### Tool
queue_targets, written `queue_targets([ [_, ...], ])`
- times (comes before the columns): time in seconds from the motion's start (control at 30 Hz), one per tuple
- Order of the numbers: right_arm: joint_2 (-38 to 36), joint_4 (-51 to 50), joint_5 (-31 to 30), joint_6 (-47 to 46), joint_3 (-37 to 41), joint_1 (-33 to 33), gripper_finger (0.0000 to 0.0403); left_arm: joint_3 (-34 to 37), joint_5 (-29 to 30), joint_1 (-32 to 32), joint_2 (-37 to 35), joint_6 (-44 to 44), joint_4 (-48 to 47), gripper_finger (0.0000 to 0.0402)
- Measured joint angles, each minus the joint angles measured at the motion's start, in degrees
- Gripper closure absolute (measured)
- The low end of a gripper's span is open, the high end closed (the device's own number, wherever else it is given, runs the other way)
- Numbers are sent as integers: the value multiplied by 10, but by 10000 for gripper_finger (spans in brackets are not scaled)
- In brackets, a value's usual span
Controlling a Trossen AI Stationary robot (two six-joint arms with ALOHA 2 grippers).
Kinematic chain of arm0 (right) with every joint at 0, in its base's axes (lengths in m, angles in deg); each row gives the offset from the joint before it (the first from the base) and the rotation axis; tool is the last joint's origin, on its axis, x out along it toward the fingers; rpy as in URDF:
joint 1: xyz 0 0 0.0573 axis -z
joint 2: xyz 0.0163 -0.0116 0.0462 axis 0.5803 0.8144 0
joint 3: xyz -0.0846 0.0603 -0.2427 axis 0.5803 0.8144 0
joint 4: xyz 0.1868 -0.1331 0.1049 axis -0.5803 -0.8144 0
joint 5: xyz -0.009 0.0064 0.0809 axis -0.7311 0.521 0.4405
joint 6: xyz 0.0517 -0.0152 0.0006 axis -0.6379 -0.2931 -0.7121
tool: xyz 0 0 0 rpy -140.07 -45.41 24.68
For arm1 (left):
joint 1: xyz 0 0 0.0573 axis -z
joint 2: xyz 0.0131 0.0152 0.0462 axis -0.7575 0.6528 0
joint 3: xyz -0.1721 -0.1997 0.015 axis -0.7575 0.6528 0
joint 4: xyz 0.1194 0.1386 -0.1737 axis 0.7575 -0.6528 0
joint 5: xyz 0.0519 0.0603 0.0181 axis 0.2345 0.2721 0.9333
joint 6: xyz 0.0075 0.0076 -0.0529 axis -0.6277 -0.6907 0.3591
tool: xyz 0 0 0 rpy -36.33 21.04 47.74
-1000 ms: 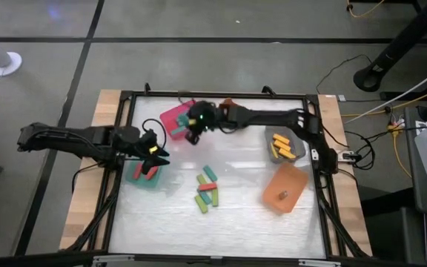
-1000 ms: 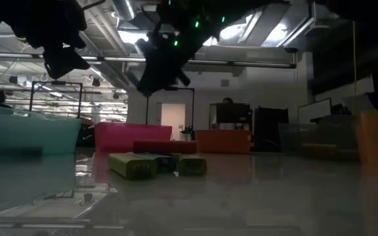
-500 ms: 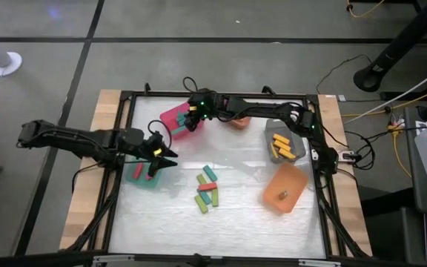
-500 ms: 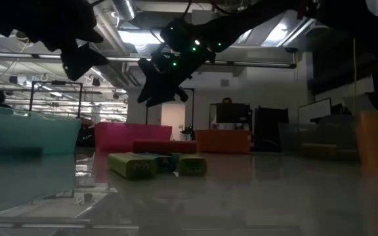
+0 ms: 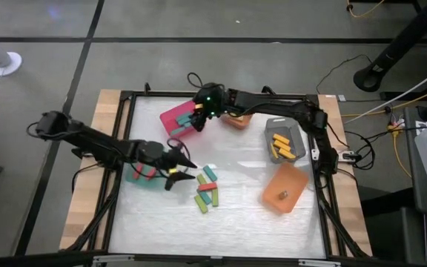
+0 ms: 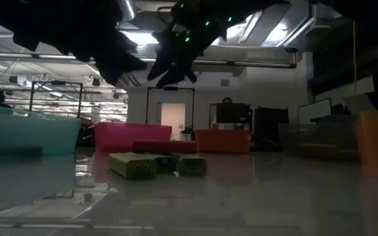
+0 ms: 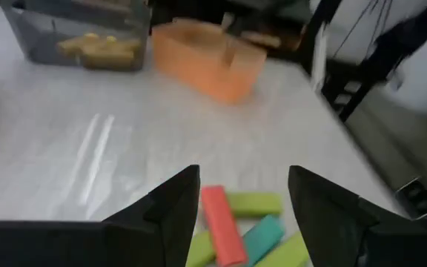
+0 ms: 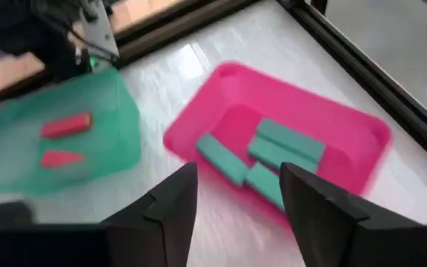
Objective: Sort blocks
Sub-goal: Put the orange block into the blue bin
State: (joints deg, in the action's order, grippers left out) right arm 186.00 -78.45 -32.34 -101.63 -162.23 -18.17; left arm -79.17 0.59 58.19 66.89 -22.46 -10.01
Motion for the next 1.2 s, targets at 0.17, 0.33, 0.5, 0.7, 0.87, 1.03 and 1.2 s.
queue_targets([
  [0.17,-54,-55,-1,28,0,0,214,-38,34,24,95,-56,0,208],
  [0.33,-91,-94,-2,27,-1,0,215,-77,87,44,160,-94,2,208],
  [0.5,-117,-128,0,26,-1,-1,215,-110,100,54,204,-97,-3,208],
  [0.7,-130,-161,4,16,0,-5,215,-122,105,59,247,-74,-2,208],
  [0.87,-135,-173,4,11,0,-21,215,-121,105,65,276,-61,-6,208],
  [1.03,-136,-173,4,11,0,-37,215,-121,105,65,292,-60,-3,208],
  [1.2,-136,-174,4,10,0,-55,215,-121,105,63,299,-63,-14,208],
])
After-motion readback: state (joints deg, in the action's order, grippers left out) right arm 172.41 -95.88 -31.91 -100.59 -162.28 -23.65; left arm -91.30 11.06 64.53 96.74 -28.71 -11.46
